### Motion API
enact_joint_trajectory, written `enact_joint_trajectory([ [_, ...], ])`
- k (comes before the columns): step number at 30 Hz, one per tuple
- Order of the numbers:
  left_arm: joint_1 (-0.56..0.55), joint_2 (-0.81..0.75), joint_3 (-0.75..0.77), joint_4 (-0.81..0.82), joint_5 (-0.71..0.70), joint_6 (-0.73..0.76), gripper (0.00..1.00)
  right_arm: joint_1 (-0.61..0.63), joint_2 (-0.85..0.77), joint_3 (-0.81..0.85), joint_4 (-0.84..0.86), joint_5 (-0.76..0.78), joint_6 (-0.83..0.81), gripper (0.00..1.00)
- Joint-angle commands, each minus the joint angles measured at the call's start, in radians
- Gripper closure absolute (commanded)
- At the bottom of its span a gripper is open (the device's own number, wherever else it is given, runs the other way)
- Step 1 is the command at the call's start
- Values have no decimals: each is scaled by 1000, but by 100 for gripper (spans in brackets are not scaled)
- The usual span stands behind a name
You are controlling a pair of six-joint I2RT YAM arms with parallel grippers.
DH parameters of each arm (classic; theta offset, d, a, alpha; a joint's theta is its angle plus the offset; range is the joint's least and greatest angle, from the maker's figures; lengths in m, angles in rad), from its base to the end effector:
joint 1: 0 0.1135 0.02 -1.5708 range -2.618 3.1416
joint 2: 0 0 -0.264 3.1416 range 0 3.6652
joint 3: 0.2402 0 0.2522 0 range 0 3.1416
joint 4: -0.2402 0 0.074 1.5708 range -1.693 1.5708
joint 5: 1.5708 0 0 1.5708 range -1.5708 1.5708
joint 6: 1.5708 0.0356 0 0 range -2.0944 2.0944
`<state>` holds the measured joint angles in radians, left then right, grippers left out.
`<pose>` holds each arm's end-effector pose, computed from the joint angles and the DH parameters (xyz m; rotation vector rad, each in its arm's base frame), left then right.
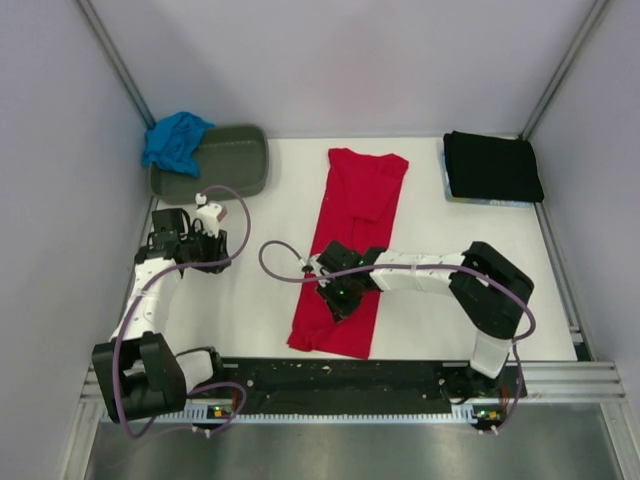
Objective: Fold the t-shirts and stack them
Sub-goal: Rotate the tshirt 90 degrees
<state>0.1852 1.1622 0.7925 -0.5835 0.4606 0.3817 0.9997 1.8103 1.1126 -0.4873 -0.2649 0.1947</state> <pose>0.2256 0.0262 0.2369 0.4155 2.3792 -0.3273 0.1812 0.2992 0.1582 -1.2064 2.6410 0.6386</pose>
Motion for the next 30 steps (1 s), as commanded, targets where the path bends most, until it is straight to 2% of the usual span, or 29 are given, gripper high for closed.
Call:
enact_joint_trajectory([
  [1,2,-6,4,16,36,14,60,19,-117,-56,-14,32,9,100],
  [7,2,-10,5,13,44,19,60,20,-207,-40,-7,30,-37,100],
  [11,2,-13,4,10,46,22,60,19,-207,3,73,-51,-52,100],
  [14,2,-19,4,8,43,22,60,23,-140,27,177,-112,-23,100],
  [21,2,-24,-2,8,32,26,60,111,26,90,171,-221,-72,100],
  [30,2,-21,2,5,36,31,60,123,-150,-88,161,-221,-72,100],
])
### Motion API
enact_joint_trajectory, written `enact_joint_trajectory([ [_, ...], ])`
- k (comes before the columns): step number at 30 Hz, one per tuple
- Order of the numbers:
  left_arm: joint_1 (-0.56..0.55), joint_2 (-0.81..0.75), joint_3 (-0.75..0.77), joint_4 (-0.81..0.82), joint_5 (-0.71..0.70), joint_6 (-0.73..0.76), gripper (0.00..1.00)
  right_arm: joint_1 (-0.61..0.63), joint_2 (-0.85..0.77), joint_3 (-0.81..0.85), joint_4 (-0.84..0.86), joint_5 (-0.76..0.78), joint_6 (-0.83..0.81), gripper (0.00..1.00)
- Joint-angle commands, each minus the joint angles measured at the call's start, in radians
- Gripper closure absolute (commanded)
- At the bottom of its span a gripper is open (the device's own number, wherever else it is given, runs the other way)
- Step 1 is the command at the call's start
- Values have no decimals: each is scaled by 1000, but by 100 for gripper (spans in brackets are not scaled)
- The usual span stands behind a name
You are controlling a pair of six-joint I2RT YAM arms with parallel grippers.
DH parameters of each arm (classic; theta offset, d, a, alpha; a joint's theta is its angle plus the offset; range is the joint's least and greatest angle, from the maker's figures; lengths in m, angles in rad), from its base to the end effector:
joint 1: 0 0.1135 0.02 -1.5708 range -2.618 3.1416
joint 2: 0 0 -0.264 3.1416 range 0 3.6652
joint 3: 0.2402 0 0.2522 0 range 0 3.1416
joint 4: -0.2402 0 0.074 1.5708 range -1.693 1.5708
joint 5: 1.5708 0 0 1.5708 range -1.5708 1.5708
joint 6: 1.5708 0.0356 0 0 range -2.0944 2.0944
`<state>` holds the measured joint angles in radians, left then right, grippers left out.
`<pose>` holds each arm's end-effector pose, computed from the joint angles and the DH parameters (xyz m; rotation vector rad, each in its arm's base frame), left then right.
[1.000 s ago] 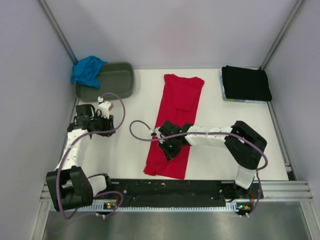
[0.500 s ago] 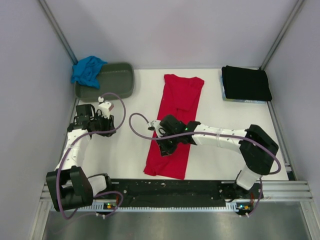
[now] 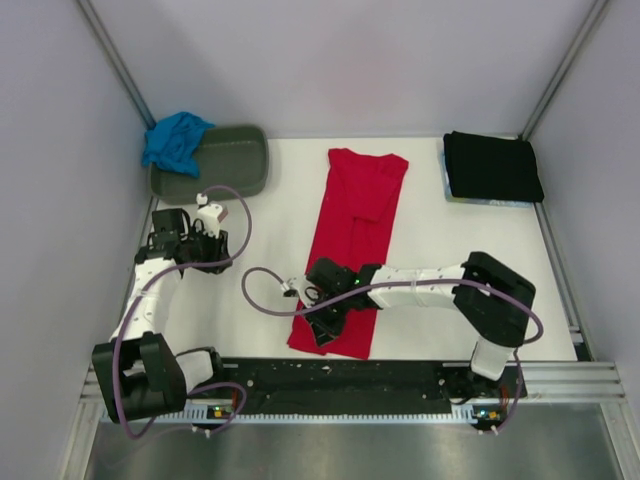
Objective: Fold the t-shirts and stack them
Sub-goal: Rotate the tshirt 90 degrees, then grab the bottom of the folded rectangular tshirt with both arms
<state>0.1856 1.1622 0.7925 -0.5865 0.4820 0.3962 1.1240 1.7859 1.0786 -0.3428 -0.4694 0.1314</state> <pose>0.2252 0.0255 0.2370 0.4387 2.3685 -0.3468 0.1385 0.3263 0.1661 -1.5043 2.3999 0.9892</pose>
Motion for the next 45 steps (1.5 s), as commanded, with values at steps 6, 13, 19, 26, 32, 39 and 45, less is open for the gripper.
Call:
enact_joint_trajectory([
  [6,-37,-32,1,-58,165,114,57,-3,-168,-180,7,76,53,100],
  [13,-444,-42,-33,-136,269,364,53,-30,-360,-252,-45,218,59,100],
  [19,-596,-24,-97,-208,458,752,36,-30,-666,-362,-27,327,-217,67],
  [26,-782,-6,-222,-129,394,977,30,-27,-809,-494,-53,175,-588,51],
  [32,-828,16,-250,-3,306,913,30,-29,-930,-560,-28,242,-659,31],
  [39,-822,13,-200,-53,325,929,32,-29,-939,-543,-157,388,-703,32],
  [45,-877,42,-216,-81,216,978,29,-1,-912,-555,-84,138,-814,33],
])
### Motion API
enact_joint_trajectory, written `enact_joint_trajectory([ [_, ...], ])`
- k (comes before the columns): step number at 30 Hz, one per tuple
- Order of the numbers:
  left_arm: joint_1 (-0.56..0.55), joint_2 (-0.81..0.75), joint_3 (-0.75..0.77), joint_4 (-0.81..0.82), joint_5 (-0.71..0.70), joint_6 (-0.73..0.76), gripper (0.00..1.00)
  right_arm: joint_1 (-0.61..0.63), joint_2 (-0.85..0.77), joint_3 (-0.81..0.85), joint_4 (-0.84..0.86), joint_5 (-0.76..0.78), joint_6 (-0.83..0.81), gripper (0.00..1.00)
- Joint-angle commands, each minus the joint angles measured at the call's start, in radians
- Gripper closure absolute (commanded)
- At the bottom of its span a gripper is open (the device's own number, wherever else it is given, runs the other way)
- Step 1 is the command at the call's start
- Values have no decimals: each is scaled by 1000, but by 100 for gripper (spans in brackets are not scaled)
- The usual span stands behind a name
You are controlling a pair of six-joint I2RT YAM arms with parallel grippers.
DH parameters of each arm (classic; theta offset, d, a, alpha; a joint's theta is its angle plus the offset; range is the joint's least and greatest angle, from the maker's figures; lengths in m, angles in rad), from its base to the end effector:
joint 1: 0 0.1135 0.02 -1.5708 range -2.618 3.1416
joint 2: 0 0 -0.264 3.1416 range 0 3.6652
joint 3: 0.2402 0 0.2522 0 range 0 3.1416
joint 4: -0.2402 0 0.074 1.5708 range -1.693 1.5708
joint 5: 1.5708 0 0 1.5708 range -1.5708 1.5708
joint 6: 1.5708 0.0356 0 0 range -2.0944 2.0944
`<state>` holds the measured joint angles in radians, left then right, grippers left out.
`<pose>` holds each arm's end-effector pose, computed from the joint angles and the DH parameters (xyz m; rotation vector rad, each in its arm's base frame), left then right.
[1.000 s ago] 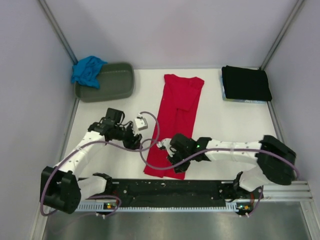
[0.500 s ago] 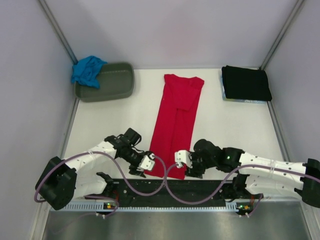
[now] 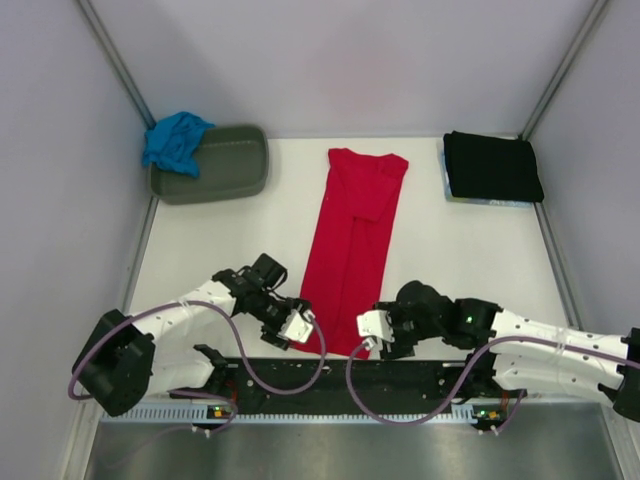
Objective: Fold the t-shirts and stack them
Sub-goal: Grab the bottom of the folded rectangular tshirt with both arms
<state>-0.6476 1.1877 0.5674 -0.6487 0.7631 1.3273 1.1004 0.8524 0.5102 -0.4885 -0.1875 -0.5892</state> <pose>0.1328 -0.1313 0.1696 2.1642 1.2461 -0.8166 0.0714 0.1551 0.2061 -1.8777 1.5483 0.4598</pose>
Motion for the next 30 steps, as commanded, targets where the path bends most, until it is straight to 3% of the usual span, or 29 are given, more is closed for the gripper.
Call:
enact_joint_trajectory([
  [1,-58,24,9,-13,-89,41,29,35,45,8,74,-147,-125,35],
  [9,-155,70,20,-115,-189,79,30,134,243,-18,237,-104,-170,41],
  [14,-208,101,-17,44,-289,-23,35,148,345,-4,284,-79,-172,53],
  [18,-215,113,-15,75,-318,-53,52,188,392,-7,260,-72,-196,65],
  [21,-218,105,-3,64,-328,-80,70,216,415,5,216,-58,-205,97],
  [22,-218,99,8,51,-324,-89,78,214,412,11,196,-50,-198,100],
  [25,-219,64,37,26,-318,-149,100,216,340,14,163,9,-160,100],
  [30,-196,62,178,57,-399,-342,100,86,104,22,162,34,-86,100],
])
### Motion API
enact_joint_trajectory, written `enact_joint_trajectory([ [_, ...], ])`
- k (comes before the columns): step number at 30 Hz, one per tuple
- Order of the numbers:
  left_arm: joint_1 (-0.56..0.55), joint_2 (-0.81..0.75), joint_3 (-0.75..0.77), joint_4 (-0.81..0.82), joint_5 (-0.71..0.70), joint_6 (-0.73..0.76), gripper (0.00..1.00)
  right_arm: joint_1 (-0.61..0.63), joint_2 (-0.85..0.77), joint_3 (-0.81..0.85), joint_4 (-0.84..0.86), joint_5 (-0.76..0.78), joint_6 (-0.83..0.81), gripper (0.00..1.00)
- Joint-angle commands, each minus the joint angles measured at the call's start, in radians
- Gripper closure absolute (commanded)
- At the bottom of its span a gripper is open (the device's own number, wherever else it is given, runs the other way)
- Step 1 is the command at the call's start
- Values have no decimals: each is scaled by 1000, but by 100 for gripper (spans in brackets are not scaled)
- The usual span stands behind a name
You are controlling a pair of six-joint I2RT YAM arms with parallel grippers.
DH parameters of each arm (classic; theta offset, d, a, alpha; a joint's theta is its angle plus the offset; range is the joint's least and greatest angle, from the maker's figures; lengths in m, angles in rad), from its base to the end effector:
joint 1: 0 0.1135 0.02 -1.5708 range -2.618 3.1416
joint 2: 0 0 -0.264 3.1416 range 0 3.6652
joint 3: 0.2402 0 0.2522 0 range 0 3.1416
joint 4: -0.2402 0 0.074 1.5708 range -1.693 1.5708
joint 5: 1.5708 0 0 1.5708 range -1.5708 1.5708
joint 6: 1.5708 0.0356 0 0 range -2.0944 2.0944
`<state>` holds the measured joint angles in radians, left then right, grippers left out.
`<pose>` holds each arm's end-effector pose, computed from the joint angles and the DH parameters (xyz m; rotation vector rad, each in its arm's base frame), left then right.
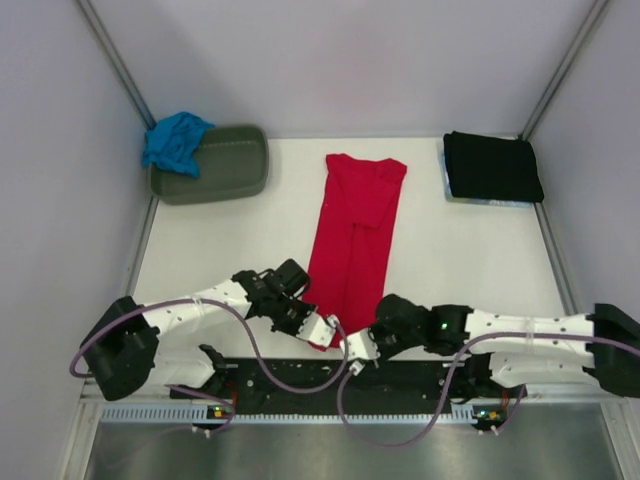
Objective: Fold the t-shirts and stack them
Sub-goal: Grab the bottom of the folded rectangular tshirt with both arms, then fold the folded rectangular tshirt in 1/3 of the way
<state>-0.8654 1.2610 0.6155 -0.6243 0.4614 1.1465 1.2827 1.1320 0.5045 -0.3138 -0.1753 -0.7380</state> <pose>0.1193 -0.1646 0.1644 2.3541 1.3769 -0.5760 0.0525 0.1989 0.1691 -2.1958 1.2920 0.4386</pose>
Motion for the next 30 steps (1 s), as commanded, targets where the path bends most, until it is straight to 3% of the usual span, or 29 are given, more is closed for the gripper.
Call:
enact_joint_trajectory([
  [1,35,3,169,29,-101,-183,100,-141,-214,25,1,14,68,100],
  [6,121,113,370,29,-93,-304,100,-343,-235,72,73,10,23,100],
  [16,282,452,771,28,-115,-439,100,-695,38,193,358,-107,-72,100],
  [22,324,624,961,8,-121,-478,100,-801,208,278,377,-157,-104,100],
  [30,335,739,1046,-29,-133,-467,100,-830,351,327,381,-168,-132,100],
])
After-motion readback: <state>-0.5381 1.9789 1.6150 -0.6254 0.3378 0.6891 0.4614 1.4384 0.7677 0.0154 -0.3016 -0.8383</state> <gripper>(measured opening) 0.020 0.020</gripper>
